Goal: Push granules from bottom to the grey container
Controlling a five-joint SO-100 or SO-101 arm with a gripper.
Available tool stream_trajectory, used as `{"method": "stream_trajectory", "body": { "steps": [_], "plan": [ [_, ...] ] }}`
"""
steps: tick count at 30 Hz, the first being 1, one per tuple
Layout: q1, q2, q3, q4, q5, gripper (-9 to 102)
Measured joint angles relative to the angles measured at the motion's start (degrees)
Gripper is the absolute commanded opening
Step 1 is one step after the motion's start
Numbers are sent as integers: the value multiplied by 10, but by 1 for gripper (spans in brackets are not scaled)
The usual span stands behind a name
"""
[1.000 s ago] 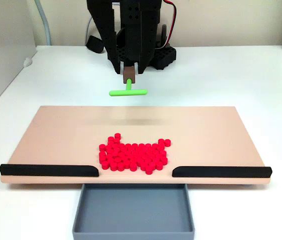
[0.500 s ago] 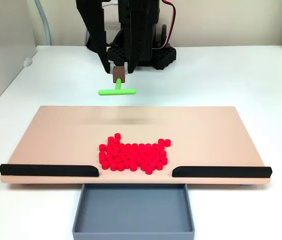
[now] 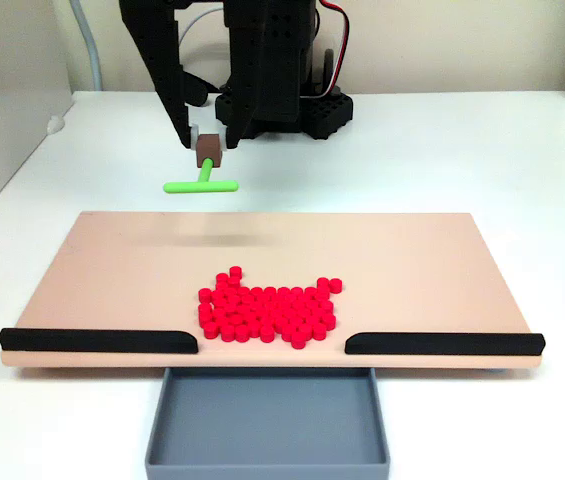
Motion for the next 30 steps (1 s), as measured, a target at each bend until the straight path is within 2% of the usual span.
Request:
{"method": "stream_trajectory", "body": {
  "steps": [19, 24, 30],
  "plan": [
    [7, -11, 31, 0, -69, 0],
    [7, -11, 77, -65, -70, 0],
    [7, -25, 78, -76, -74, 0]
  ]
}}
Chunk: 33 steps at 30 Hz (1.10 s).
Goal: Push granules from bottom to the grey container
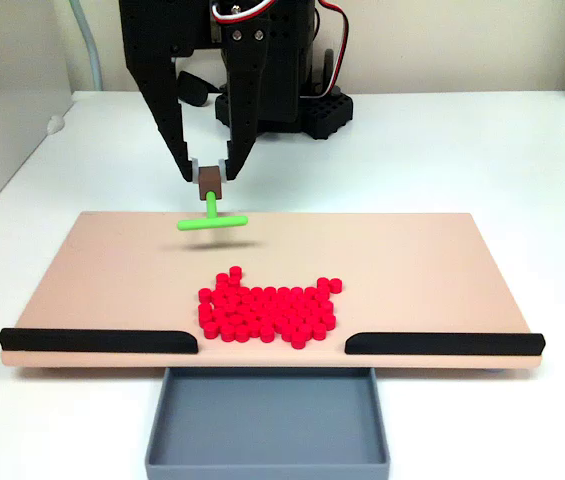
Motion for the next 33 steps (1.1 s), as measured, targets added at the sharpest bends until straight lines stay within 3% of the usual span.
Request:
{"method": "stream_trajectory", "body": {
  "steps": [33],
  "plan": [
    [-22, -55, -2, -28, 0, 0]
  ]
}}
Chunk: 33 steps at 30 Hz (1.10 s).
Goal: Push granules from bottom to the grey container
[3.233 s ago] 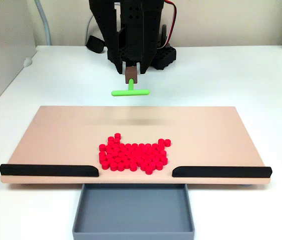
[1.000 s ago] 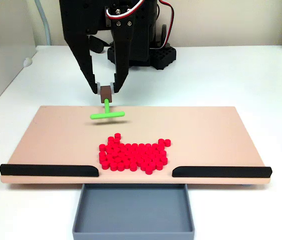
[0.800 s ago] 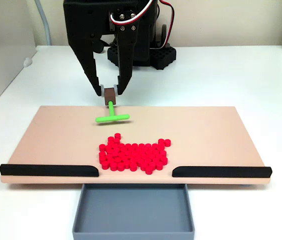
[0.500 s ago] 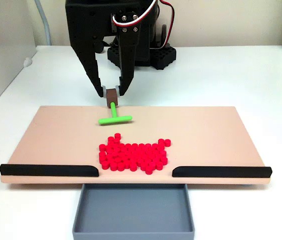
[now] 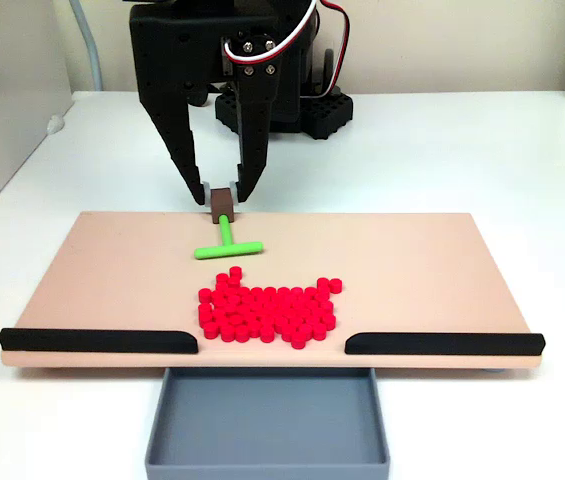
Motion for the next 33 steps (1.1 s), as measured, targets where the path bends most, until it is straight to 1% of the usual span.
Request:
{"method": "stream_trajectory", "body": {
  "steps": [33],
  "plan": [
    [-25, -146, -163, 0, 17, 0]
  ]
}}
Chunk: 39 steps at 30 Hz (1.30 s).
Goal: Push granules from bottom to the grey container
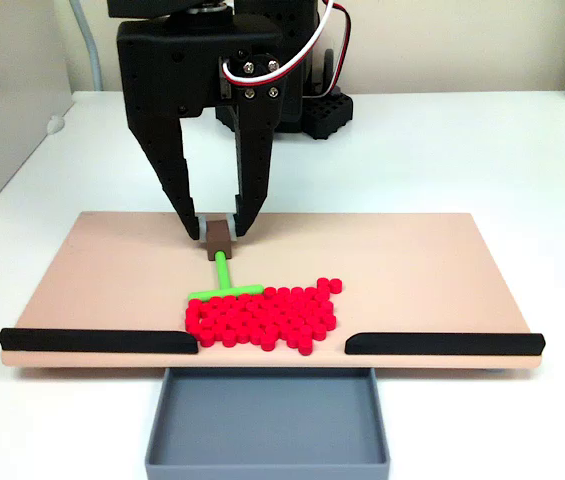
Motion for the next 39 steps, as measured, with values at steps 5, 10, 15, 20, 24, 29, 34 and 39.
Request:
{"method": "stream_trajectory", "body": {
  "steps": [5, 10, 15, 20, 24, 29, 34, 39],
  "plan": [
    [-3, 0, -2, 0, 2, 0],
    [-7, 7, -2, 1, 7, 0],
    [-19, 39, 0, 33, 9, 0],
    [-19, 104, -4, 104, 10, 0],
    [-19, 155, -4, 144, 19, 0],
    [-38, 207, -4, 182, 64, 0],
    [-49, 248, 5, 193, 123, 0],
    [-54, 263, 18, 193, 156, 0]
  ]
}}
